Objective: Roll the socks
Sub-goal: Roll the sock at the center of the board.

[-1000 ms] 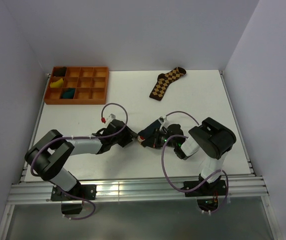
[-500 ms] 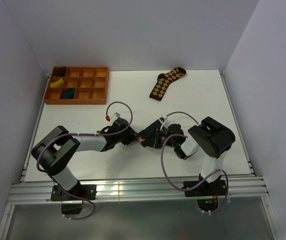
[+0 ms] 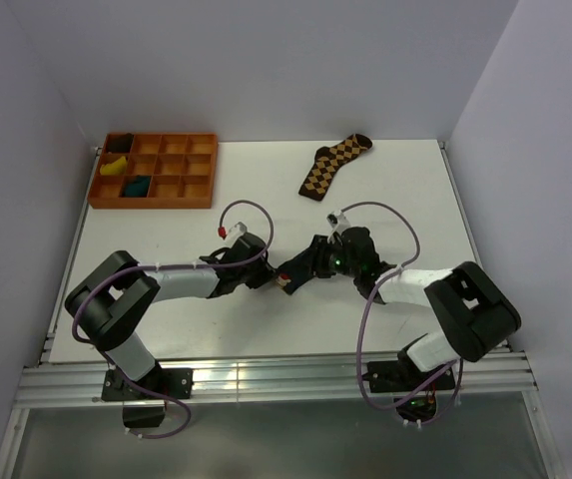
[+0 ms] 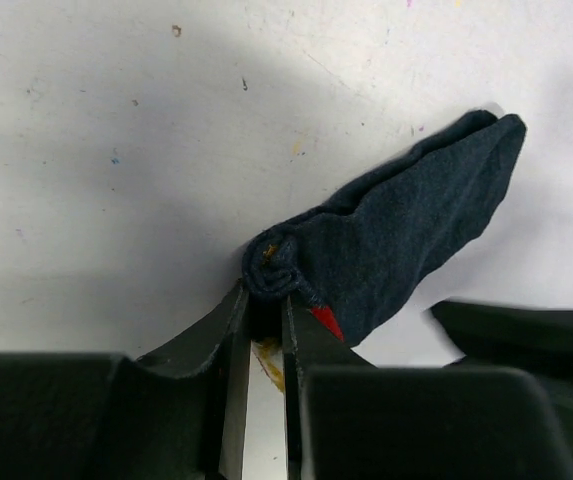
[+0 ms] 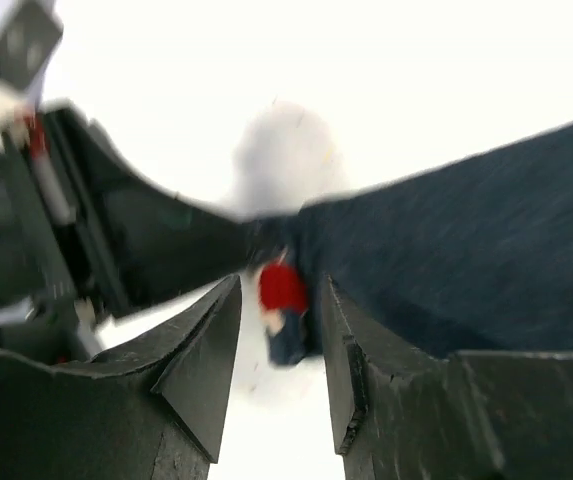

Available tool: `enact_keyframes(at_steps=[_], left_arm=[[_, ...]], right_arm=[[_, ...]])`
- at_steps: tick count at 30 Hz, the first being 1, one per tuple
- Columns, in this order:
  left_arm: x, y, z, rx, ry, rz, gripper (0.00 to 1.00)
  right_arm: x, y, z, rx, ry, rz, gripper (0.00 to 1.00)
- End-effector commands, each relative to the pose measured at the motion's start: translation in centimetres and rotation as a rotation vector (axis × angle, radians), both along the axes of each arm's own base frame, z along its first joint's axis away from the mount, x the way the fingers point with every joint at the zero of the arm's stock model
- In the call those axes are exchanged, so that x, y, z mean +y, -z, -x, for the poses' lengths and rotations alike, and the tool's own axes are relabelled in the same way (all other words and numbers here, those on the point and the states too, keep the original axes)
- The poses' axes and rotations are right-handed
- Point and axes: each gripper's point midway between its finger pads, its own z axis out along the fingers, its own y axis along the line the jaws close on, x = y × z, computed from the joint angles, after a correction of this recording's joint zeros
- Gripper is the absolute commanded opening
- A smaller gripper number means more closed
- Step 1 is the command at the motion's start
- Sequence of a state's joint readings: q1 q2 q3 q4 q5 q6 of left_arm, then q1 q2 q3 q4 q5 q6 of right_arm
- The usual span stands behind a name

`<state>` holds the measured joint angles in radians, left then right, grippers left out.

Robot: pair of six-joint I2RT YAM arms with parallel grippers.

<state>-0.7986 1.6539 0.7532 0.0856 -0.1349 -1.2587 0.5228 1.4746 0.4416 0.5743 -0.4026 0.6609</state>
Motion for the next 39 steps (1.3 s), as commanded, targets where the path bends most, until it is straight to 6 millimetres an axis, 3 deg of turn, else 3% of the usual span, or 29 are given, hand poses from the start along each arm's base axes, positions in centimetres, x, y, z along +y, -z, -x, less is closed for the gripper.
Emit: enact_keyframes(at_steps=[1,8,16,22,28,34,39], left_arm=[[1.6,1.5,0.5,0.024,0.013,-0.131,0.0],[1.8,1.2,0.5,0.019,0.028,-0.183,0.0],[2.2,0.8,0.7,0.015,0.039,-0.209,0.0],[3.0,0.9,1.5,0.022,0.08,-0.287,0.0],[2.1,1.1,1.6,0.019,0.141,-0.295,0.0],[1.8,2.2,1.8,0.053,0.195,-0.354,0.0],[2.4,2.7,1.6,0.078,0.178,-0.405,0.0]], right_arm=[[-2.8,0.5,-2.1,-0.01,0.09,0.177,0.45],[-5.3,1.8,-5.4,0.048,0.205,0.28,0.43],[-6.4,5.7,-7.0,0.166,0.238,0.391,0.43],[-6.0,5.7,-8.9,0.16,0.234,0.415,0.43],[-5.2,5.4,-9.9,0.131,0.181,0.427,0.43],[-5.2,6.5,-9.9,0.149,0.144,0.463,0.43],[-4.1,5.2,-9.7,0.102,0.091,0.408,0.43]])
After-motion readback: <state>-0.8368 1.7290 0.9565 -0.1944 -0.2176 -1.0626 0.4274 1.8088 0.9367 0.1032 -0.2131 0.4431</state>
